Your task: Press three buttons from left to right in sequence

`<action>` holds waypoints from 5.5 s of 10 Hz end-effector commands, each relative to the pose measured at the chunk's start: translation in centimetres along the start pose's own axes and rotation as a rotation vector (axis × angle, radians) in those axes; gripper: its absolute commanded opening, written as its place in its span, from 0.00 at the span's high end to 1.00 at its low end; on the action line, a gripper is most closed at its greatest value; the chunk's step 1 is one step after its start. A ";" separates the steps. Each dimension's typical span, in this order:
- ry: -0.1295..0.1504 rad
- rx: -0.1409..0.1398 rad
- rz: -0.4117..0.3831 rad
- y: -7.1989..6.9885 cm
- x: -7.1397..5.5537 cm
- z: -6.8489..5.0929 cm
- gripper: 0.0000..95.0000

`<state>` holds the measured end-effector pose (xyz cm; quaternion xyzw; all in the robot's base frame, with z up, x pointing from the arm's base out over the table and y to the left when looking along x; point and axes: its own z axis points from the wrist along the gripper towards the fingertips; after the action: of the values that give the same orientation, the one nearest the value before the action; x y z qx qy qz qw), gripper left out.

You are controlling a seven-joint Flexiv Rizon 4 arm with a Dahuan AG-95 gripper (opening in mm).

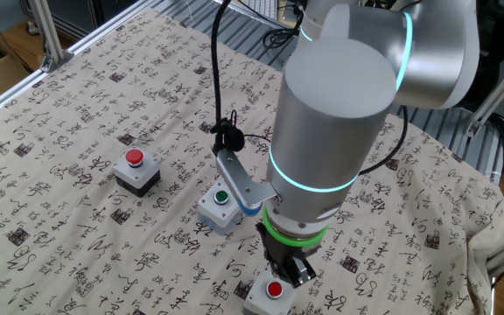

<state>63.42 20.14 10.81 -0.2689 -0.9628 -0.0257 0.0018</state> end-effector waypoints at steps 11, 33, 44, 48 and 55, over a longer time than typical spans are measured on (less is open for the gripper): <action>0.009 -0.035 0.051 1.8 -1.1 0.2 1.00; 0.008 0.006 0.064 2.1 -1.3 1.2 1.00; 0.012 -0.021 0.066 1.6 -1.2 1.4 1.00; 0.004 -0.057 0.077 1.4 -1.2 2.0 1.00; -0.007 -0.034 0.065 1.3 -1.1 2.6 1.00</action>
<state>65.16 20.77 9.33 -0.2996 -0.9531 -0.0425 -0.0074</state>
